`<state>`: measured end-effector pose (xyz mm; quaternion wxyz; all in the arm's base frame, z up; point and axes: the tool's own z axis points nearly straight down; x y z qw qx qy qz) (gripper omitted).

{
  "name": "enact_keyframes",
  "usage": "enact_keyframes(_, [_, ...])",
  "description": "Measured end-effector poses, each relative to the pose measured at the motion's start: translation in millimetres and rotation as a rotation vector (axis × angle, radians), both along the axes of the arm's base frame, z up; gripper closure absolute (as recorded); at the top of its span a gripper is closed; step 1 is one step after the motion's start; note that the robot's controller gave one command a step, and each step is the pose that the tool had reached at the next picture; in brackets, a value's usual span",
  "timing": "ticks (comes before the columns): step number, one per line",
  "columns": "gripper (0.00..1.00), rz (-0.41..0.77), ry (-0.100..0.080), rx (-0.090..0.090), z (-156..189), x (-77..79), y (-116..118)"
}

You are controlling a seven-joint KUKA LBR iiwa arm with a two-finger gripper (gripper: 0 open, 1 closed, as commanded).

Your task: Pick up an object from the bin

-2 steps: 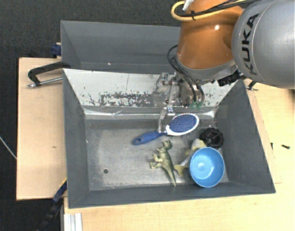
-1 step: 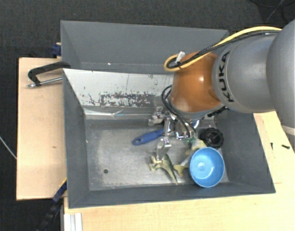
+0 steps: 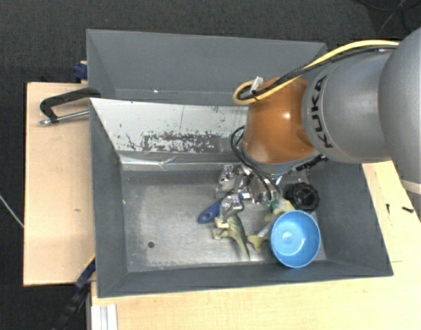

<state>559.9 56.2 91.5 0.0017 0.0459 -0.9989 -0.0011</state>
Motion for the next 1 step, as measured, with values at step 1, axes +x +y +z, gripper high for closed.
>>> enact_keyframes(1, [1.0,-0.009,-0.016,0.001,141.1,-0.3,18.2])
